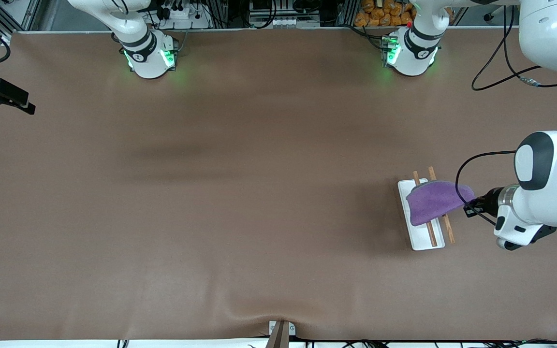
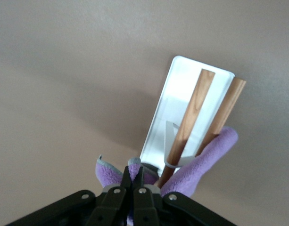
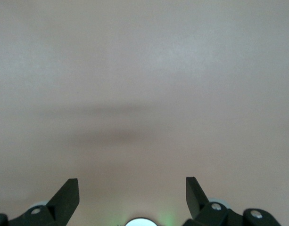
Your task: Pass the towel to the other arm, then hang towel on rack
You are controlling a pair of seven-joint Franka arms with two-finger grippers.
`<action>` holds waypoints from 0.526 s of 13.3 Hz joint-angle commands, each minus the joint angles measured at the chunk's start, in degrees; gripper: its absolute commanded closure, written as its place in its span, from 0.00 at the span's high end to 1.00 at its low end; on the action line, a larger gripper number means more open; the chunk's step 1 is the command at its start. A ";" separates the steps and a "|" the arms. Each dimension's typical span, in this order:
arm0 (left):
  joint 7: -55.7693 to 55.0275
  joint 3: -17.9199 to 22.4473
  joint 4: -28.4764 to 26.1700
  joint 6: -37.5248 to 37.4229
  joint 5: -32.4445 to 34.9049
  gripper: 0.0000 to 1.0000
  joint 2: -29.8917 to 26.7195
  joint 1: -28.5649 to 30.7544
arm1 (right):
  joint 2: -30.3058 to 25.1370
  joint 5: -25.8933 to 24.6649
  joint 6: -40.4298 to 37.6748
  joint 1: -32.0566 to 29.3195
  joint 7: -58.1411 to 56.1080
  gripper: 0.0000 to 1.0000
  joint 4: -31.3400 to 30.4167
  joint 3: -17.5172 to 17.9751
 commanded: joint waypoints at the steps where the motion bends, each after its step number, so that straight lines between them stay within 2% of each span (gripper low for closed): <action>1: 3.46 1.51 1.31 1.55 1.17 0.00 1.38 -0.36 | 0.01 -0.13 2.74 -1.97 0.08 1.00 0.54 2.22; 3: 4.44 2.39 1.22 2.26 1.08 0.00 1.99 -0.36 | 0.01 -0.48 3.28 -3.47 0.08 1.00 0.54 4.25; 5: 4.27 2.48 1.14 2.52 1.08 0.00 3.22 -0.36 | -0.16 -0.48 3.20 -3.47 0.16 1.00 0.54 4.17; 6: 4.27 2.40 1.14 3.40 1.08 0.17 3.66 -0.36 | -0.16 -0.48 3.20 -3.47 0.08 1.00 0.54 4.08; 7: 4.27 2.39 1.14 3.67 1.08 0.48 4.01 -0.36 | -0.16 -0.66 3.20 -3.30 0.08 1.00 0.36 4.17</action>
